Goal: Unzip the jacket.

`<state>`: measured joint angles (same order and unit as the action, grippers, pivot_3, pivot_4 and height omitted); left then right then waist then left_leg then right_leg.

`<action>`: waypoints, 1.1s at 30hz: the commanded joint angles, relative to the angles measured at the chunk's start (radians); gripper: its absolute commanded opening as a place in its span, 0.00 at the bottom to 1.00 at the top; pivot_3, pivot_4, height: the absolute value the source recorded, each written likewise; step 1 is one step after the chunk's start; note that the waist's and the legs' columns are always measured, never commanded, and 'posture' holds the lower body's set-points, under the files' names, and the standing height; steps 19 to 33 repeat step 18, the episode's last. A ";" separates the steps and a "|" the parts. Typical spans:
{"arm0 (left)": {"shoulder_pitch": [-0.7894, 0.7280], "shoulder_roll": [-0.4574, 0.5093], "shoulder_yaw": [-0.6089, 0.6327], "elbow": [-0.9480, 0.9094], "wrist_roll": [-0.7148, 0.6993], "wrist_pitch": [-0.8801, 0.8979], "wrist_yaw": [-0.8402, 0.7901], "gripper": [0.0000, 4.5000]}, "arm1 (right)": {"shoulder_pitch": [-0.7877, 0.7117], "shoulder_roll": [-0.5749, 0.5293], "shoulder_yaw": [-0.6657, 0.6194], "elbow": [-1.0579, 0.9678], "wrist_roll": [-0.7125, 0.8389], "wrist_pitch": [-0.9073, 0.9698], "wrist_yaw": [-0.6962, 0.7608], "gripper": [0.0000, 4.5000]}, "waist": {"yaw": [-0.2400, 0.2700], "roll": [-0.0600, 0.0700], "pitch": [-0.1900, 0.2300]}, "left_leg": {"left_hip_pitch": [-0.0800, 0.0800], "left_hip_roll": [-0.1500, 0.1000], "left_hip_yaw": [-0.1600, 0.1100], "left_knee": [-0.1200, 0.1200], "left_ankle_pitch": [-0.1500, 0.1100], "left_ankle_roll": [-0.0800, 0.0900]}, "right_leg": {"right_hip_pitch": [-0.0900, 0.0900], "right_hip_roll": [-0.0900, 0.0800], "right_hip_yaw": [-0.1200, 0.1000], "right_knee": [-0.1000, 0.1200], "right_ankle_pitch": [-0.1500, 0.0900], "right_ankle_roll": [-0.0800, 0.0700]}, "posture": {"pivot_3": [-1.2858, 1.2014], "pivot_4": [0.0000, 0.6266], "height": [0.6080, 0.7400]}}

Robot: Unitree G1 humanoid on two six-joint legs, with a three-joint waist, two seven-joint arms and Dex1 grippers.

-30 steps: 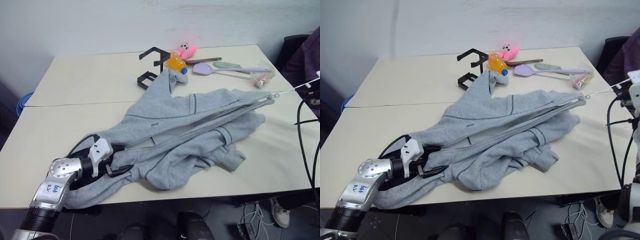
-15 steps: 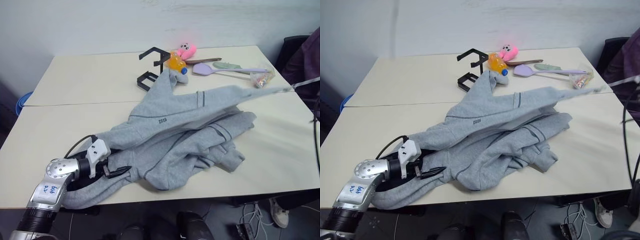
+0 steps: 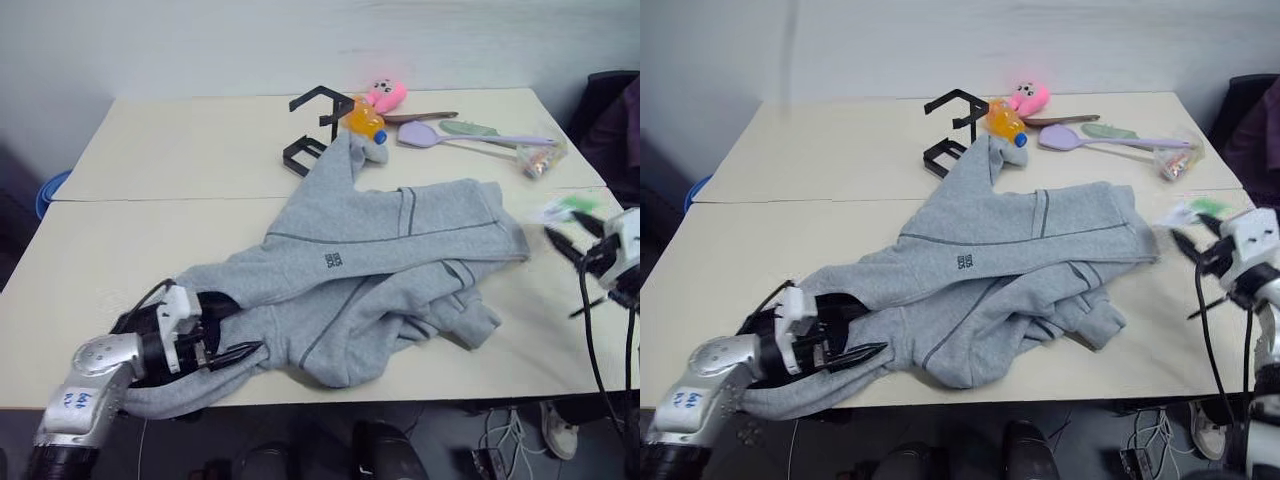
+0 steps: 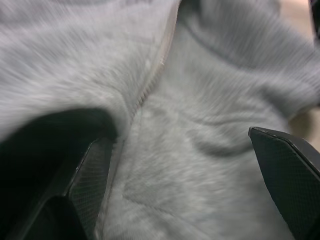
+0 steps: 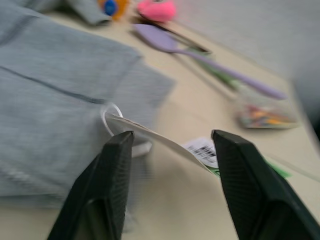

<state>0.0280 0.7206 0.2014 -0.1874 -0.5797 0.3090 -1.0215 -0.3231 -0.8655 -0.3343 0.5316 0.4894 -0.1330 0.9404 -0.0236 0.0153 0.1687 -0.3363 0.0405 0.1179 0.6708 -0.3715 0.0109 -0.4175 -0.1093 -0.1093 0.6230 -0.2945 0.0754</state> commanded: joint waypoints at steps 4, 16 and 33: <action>0.126 0.098 0.190 -0.059 -0.037 -0.022 -0.089 1.00 | 0.359 0.021 -0.041 -0.660 0.138 0.107 0.133 0.99 | 0.012 -0.001 0.000 | 0.002 -0.001 -0.001 0.002 -0.002 0.001 | 0.002 -0.001 -0.001 -0.003 0.000 0.000 | 0.52 0.24 1.00; 0.245 0.039 0.222 -0.038 0.114 -0.264 -0.062 1.00 | 0.790 0.209 -0.030 -0.853 0.010 -0.138 0.204 0.99 | 0.024 -0.009 0.003 | 0.002 -0.003 0.000 0.003 -0.006 0.003 | 0.003 -0.003 -0.001 -0.004 0.000 0.000 | 0.52 0.24 1.00; 0.256 0.026 0.220 -0.047 0.116 -0.271 -0.055 1.00 | 0.784 0.226 -0.027 -0.831 -0.011 -0.163 0.191 0.99 | 0.020 -0.011 0.004 | 0.002 -0.003 0.001 0.003 -0.006 0.003 | 0.003 -0.003 0.000 -0.004 0.000 0.000 | 0.52 0.24 1.00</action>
